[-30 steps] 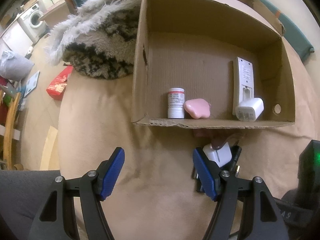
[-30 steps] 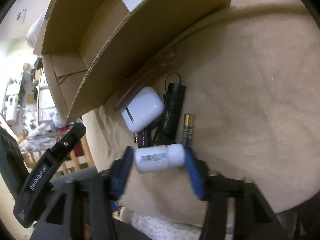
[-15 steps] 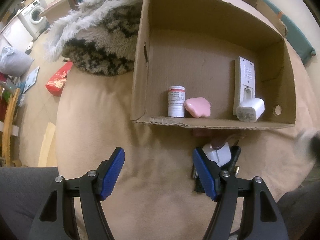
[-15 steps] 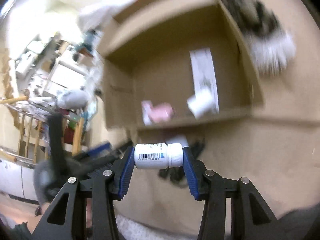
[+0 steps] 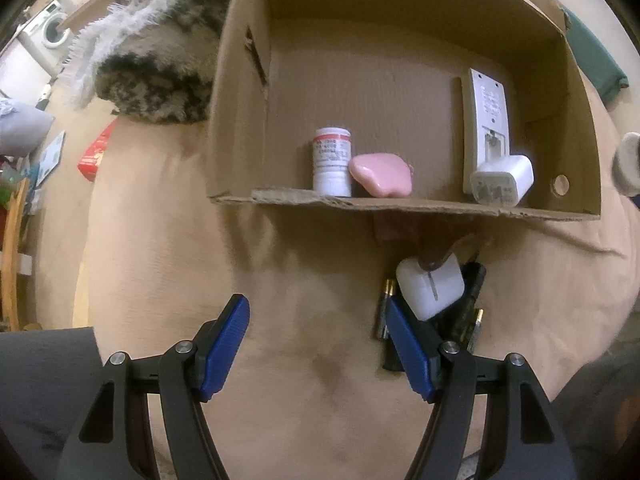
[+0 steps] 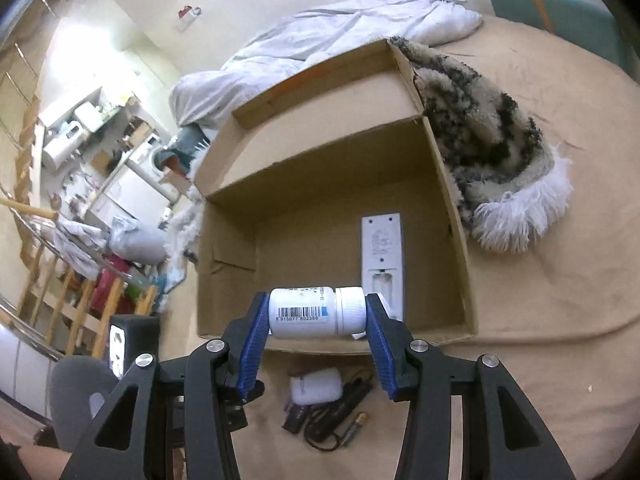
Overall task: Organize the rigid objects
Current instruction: 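Grasp the black red-printed stick with the left tool while the right tool holds the bottle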
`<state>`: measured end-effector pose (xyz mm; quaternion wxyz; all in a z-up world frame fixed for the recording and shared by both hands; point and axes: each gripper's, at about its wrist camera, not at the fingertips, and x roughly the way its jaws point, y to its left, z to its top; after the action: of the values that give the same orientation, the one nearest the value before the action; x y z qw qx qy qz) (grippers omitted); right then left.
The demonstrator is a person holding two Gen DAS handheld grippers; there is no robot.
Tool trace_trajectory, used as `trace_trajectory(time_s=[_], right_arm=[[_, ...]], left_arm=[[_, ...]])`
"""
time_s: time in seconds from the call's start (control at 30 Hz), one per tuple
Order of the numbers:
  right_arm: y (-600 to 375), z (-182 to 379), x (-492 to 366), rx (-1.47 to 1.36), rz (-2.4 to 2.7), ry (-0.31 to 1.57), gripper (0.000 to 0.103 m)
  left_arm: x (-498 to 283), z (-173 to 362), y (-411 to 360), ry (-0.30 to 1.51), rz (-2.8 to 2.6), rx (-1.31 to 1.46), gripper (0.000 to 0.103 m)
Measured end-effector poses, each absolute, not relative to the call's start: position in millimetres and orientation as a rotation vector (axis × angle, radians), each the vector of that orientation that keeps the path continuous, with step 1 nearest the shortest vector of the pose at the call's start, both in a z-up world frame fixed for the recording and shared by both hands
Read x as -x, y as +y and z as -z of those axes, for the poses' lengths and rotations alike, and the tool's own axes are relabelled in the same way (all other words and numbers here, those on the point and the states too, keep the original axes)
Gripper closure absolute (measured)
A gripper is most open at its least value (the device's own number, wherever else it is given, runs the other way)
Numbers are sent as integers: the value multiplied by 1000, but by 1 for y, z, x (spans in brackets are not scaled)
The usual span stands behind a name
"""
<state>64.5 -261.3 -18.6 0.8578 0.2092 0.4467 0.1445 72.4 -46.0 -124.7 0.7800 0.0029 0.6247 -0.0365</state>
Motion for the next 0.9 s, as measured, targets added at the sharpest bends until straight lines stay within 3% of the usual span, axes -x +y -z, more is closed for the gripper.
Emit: trace_trajectory(time_s=[0.17,0.37,0.53,0.57,0.9], right_arm=[[-269,30,-67,-507,-292,990,53],[-272,30,-68,-545,-300,999,53],[-271,35,-70,-542,-290,1030,53],[-271,35,-69,-542,-287,1034,53],[-270,39,-70,-547,-288,1049,53]], left_arm=[[-71,132,-47,1377,105,6,44],[-55,155,-74,1436,186,-44,47],[-43,172,-102,1464,242,-144,72],[-42,172,-104,1454,247,-157,83],[-9,166,-95,1521,315,-247,85]])
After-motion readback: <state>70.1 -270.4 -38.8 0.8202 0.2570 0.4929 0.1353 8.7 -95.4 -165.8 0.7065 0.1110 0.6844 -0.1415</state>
